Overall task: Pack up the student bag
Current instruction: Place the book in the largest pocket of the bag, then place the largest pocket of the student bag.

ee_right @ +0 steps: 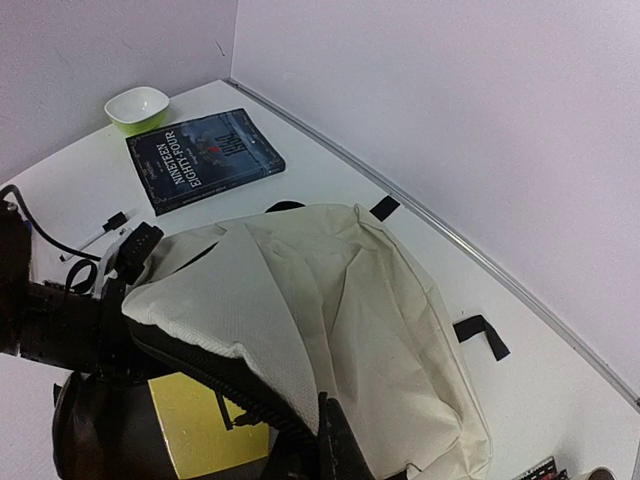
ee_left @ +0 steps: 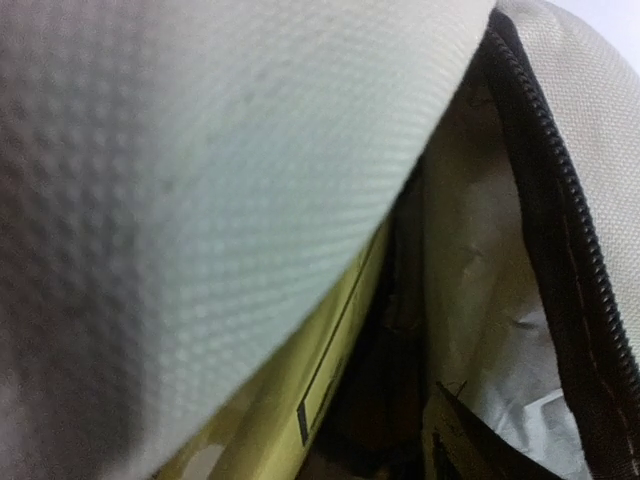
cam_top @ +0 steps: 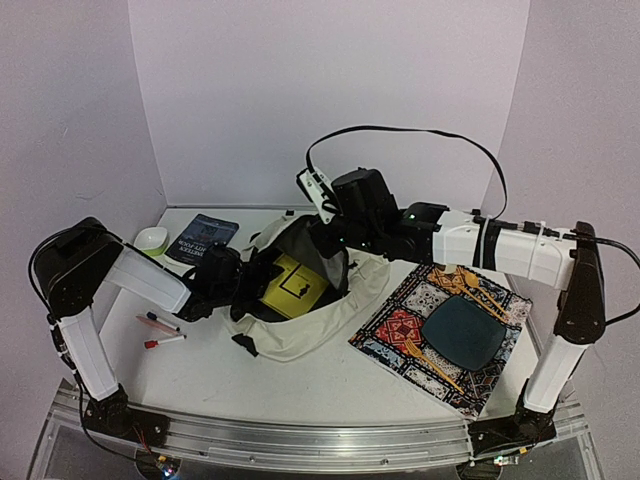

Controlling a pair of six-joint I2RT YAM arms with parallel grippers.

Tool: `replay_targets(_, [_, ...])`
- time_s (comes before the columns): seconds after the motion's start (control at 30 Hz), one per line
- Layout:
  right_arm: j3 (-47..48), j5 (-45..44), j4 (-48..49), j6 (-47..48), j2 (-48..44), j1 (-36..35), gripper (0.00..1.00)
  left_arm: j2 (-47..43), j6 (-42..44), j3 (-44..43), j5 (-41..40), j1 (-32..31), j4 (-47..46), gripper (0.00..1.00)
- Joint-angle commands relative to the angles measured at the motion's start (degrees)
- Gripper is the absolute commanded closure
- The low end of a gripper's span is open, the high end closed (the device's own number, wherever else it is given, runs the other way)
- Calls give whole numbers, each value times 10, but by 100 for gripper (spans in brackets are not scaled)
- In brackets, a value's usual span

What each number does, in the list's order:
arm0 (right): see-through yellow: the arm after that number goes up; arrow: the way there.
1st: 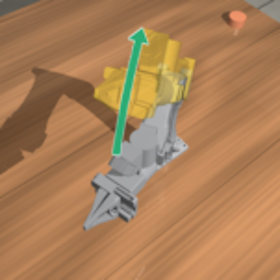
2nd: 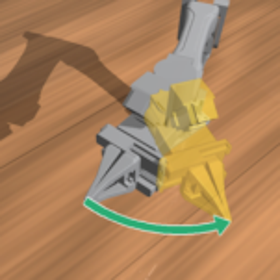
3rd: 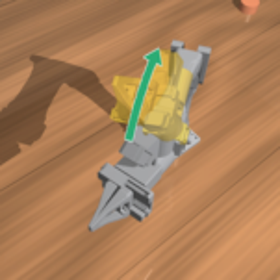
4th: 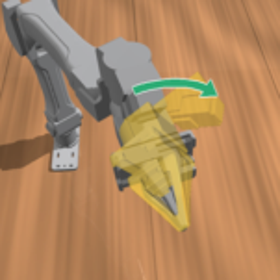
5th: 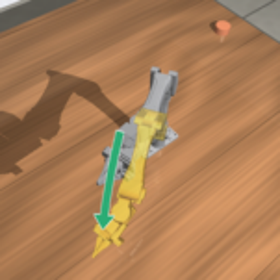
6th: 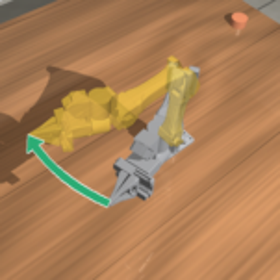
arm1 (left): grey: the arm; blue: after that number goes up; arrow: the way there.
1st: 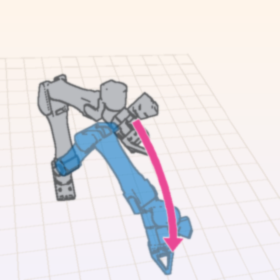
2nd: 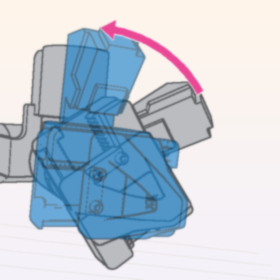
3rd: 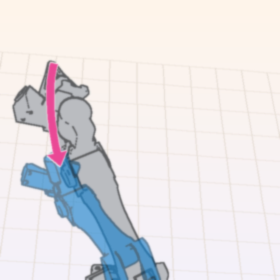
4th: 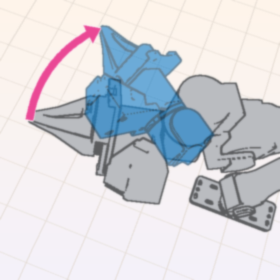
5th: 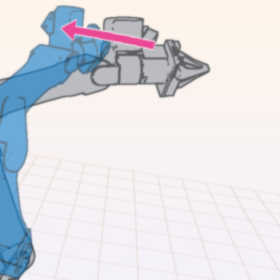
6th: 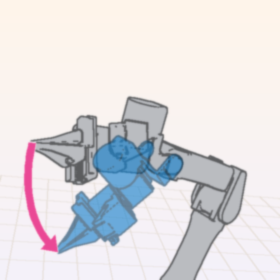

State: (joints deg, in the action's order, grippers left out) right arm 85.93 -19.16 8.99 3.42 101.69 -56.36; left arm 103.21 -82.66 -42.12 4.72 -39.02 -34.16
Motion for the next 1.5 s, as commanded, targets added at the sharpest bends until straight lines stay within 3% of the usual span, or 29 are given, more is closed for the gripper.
replay_targets(0.0, [3, -24, 46, 6, -15, -4, 99, -41, 38, -44, -26, -2, 112, 3])
replay_targets(0.4, [-7, -40, 46, 9, -13, 7, 99, -97, 119, -104, -66, -19, 254, 1])
replay_targets(0.9, [-23, -53, 46, 12, -9, 26, 99, -234, 207, -42, -96, -23, 378, 1])
replay_targets(1.03, [-39, -51, 46, 8, -17, 32, 99, -288, 250, -23, -135, -18, 415, 1])
replay_targets(1.13, [-56, -46, 47, 3, -24, 34, 99, -311, 278, -9, -138, 13, 432, 1])
replay_targets(1.47, [-97, 27, 53, -30, -45, 33, 96, -299, 368, 7, -70, 212, 420, 1])
